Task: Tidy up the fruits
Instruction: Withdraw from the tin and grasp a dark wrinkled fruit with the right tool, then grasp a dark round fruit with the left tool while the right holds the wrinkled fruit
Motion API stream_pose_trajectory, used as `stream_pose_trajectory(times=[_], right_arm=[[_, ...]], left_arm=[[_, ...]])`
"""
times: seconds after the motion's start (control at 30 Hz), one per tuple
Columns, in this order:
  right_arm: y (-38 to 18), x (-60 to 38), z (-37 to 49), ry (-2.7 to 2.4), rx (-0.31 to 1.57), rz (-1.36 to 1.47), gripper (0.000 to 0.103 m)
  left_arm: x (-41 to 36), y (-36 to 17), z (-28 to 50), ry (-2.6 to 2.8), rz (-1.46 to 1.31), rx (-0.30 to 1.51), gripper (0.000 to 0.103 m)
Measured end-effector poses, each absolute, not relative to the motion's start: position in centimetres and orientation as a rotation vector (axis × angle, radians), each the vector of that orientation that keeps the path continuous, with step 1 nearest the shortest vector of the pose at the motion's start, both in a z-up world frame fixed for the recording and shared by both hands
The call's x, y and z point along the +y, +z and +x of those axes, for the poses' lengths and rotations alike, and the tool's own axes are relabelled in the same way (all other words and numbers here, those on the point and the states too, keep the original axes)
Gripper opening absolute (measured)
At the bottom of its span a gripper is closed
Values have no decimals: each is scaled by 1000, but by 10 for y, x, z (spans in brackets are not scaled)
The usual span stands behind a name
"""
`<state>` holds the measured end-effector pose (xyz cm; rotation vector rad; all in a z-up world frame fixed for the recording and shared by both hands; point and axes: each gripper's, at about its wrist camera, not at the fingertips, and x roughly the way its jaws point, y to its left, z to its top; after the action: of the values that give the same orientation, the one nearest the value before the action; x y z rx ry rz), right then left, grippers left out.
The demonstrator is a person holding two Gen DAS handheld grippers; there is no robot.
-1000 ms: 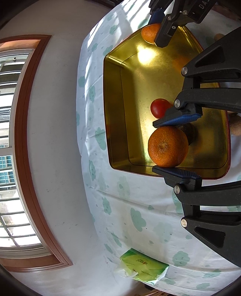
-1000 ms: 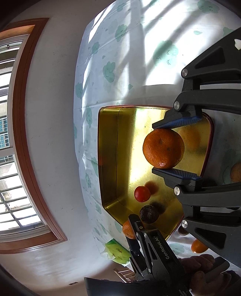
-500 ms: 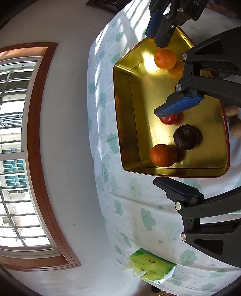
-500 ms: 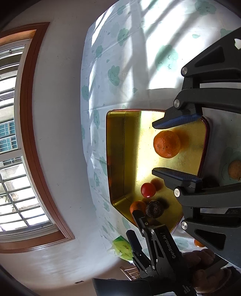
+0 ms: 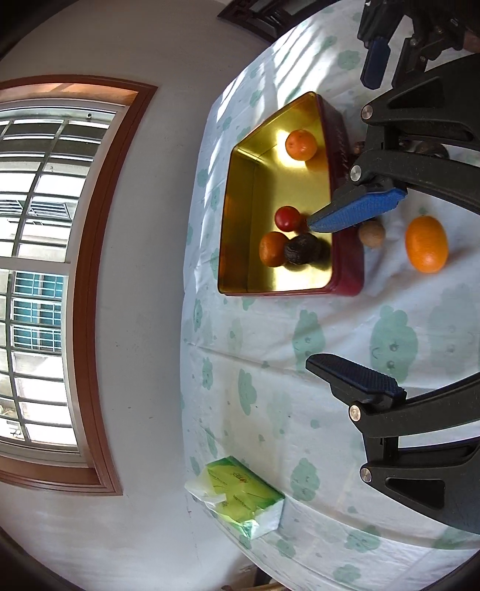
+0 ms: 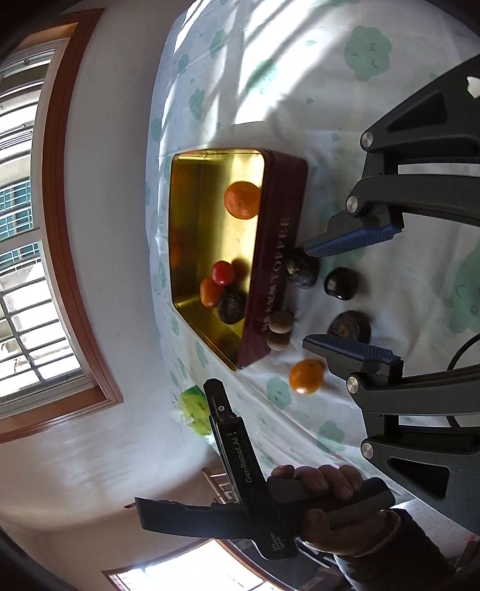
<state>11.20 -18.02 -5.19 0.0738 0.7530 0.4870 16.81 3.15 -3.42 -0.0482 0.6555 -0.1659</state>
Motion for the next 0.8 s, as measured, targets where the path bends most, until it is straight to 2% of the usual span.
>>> stream_pose_trajectory(times=[0.2, 0.47, 0.6, 0.8], right_arm=[[-67, -151, 114, 530, 830, 1, 42], [-83, -130, 136, 518, 883, -79, 43], [-92, -132, 139, 493, 895, -96, 30], [-82, -179, 109, 423, 815, 3, 29]], left_arm=[[50, -66, 138, -159, -113, 743, 69], [53, -78, 124, -170, -117, 749, 69], [55, -78, 124, -178, -128, 748, 69], [45, -73, 118, -245, -103, 733, 69]])
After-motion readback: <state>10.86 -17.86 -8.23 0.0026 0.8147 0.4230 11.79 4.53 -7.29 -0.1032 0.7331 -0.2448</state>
